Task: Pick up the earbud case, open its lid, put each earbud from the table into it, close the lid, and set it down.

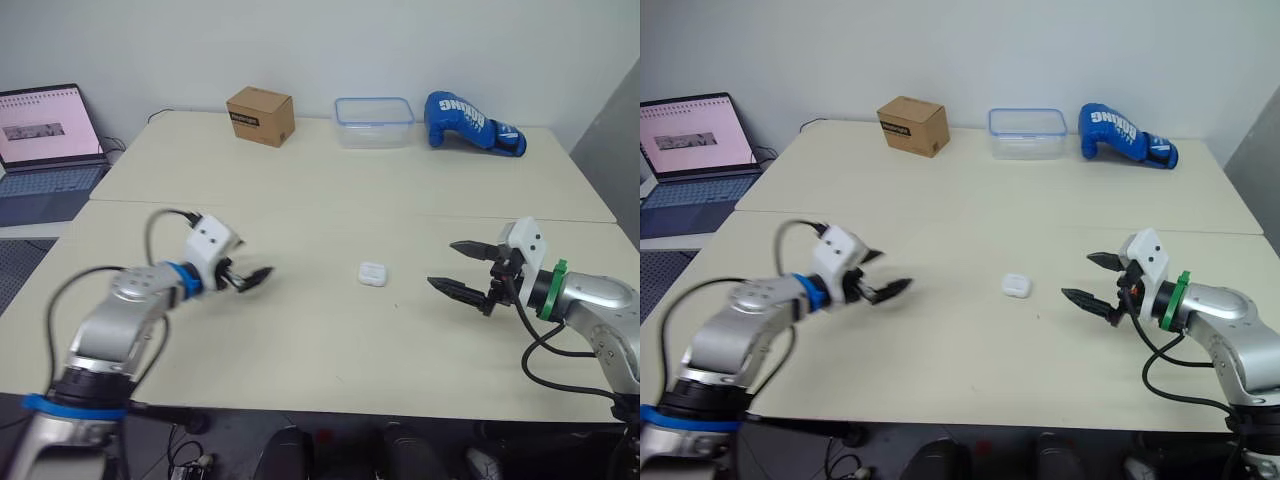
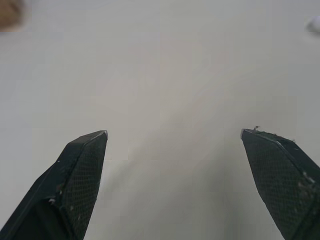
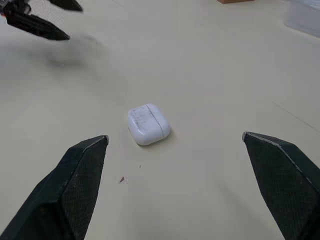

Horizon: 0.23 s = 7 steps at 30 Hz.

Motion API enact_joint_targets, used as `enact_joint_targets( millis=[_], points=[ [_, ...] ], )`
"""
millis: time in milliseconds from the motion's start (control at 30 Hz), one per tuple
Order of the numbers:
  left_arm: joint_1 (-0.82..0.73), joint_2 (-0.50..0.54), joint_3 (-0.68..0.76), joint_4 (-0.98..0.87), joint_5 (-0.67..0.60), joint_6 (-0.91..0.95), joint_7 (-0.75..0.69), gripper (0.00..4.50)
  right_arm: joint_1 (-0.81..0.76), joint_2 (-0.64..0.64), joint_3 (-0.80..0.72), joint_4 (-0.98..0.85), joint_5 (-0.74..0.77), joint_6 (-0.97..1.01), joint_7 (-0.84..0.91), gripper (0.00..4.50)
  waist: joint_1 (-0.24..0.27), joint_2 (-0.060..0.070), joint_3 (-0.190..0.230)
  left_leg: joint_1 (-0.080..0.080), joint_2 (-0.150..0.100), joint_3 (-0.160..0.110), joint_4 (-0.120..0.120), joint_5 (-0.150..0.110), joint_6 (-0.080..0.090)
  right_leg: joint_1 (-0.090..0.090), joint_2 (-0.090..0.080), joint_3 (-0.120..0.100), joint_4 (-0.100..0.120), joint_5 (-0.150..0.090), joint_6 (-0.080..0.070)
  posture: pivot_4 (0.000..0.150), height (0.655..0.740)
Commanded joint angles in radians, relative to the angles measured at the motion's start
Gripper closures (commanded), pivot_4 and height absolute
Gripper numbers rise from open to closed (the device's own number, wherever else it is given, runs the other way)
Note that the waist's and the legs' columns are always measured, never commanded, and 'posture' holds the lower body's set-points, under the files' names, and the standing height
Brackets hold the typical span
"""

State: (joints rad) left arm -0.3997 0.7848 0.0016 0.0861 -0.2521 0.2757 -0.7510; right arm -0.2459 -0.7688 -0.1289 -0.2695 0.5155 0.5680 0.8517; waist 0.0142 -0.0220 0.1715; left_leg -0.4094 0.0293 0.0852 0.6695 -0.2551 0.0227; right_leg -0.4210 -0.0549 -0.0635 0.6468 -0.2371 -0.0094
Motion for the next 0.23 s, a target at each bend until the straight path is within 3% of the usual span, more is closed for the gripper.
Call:
enact_joint_targets(
  millis=[33, 233],
  points=[
    [-0.032, -0.035, 0.029, 0.08, 0.021, -0.143, -0.017, 0.04, -0.011, -0.013, -0.03, 0.003, -0.012, -0.02, -0.005, 0.0, 0.011, -0.001, 0.0, -0.001, 0.0, 0.0, 0.0, 0.0, 0.0, 0.0, 0.0, 0.0, -0.001, 0.0, 0.0, 0.15, 0.74],
    [-0.069, -0.08, 0.039, 0.089, 0.007, -0.142, -0.032, 0.04, -0.018, -0.004, -0.043, 0.044, -0.039, -0.039, -0.032, 0.0, 0.011, -0.003, 0.002, -0.007, 0.0, -0.001, 0.001, -0.001, 0.001, -0.003, 0.0, -0.003, -0.002, 0.005, 0.01, 0.15, 0.74]
  ],
)
